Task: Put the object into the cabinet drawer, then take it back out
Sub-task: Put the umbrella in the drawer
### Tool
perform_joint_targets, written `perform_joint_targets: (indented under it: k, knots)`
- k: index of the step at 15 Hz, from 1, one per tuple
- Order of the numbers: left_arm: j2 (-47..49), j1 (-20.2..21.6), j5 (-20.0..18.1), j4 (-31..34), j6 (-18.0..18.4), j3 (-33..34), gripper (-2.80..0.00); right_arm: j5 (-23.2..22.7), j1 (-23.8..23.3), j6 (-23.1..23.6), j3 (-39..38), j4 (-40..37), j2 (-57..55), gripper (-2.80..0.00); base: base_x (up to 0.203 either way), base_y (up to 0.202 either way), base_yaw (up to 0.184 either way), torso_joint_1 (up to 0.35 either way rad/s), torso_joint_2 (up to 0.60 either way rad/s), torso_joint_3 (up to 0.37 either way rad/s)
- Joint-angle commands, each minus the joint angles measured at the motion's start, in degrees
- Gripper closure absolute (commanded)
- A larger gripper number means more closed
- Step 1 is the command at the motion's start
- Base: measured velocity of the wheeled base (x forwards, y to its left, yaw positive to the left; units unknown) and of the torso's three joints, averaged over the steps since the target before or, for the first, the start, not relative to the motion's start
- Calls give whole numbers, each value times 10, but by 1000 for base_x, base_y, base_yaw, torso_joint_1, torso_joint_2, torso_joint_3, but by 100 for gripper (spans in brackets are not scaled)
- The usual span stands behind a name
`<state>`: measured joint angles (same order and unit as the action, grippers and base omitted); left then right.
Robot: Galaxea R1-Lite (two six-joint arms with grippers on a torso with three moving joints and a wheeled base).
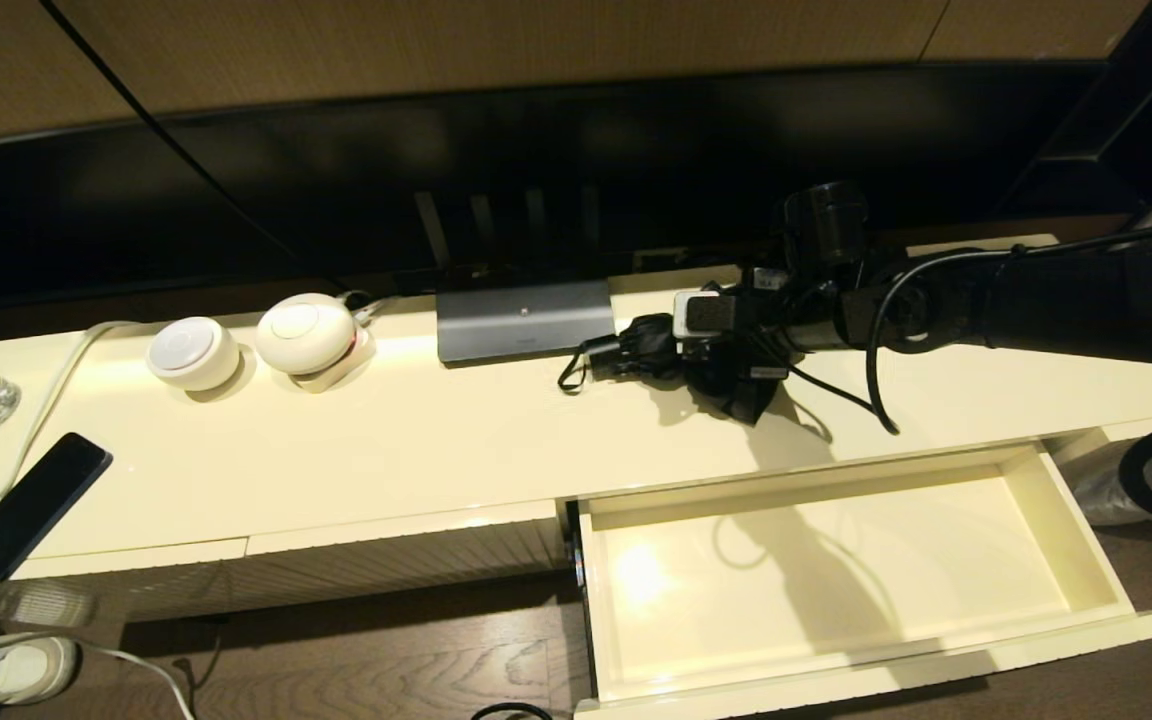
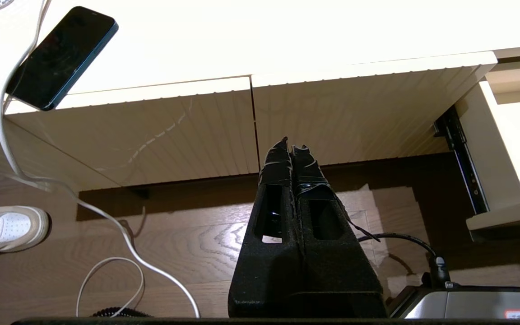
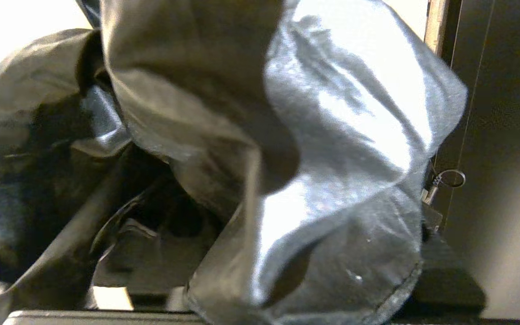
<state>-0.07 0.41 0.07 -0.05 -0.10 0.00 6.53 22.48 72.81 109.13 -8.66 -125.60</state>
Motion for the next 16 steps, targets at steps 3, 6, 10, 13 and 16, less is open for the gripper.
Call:
perform_joint_targets:
  k: [3, 6, 10, 13, 16]
  knots:
    - [1, 0, 0, 0, 0, 2, 0, 0, 1, 3, -2, 0, 2, 0, 0, 0, 0, 0, 0, 0]
    - [1, 0, 0, 0, 0, 2, 0, 0, 2, 3, -4, 0, 11, 0, 0, 0, 0, 0, 0, 0]
    - [1, 0, 0, 0, 0, 2, 0, 1, 6, 4, -36, 0, 60, 0, 0, 0, 0, 0, 0, 0]
    - [1, 0, 0, 0, 0, 2, 0, 1, 15, 4, -69, -2, 105, 0, 0, 0, 0, 0, 0, 0]
    - [1, 0, 0, 0, 0, 2, 0, 1, 25, 4, -129, -3, 158, 0, 0, 0, 0, 0, 0, 0]
